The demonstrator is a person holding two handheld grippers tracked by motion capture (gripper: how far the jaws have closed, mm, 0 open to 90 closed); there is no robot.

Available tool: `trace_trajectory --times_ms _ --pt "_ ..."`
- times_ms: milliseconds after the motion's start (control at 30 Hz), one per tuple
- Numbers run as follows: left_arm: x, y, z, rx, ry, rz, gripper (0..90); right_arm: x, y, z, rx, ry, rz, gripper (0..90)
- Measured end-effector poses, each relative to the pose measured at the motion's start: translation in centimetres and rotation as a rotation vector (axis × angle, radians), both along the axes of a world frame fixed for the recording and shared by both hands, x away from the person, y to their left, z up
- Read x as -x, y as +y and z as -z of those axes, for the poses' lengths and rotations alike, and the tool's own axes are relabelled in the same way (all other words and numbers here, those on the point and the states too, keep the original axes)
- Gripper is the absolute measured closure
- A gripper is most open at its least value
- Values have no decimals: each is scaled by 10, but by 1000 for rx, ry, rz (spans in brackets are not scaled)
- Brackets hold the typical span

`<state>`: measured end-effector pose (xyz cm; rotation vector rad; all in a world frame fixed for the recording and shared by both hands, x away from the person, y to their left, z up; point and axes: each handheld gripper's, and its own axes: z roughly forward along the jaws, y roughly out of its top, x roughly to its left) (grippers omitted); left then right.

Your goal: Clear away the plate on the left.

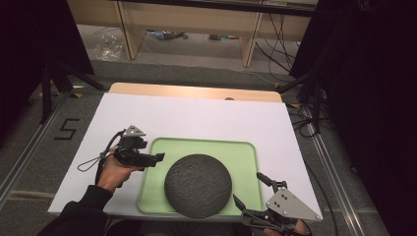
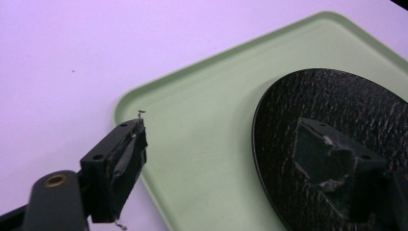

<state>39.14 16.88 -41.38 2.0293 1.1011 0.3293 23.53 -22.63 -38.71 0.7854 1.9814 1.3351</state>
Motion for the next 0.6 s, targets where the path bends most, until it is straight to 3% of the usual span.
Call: trace_trajectory --times_ms 133,167,233,400,600 --pt "8 11 -3 -1 -13 1 191 0 0 0 0 0 -2 154" --pt "10 12 -2 37 -29 -29 191 0 0 0 2 3 1 154" --pt "12 14 -2 46 -32 -33 194 0 0 0 4 0 0 154" --pt "18 22 1 49 -24 -43 194 0 0 0 -2 3 6 154" --pt "31 27 -2 71 -58 -44 194 0 -1 0 -1 2 1 154"
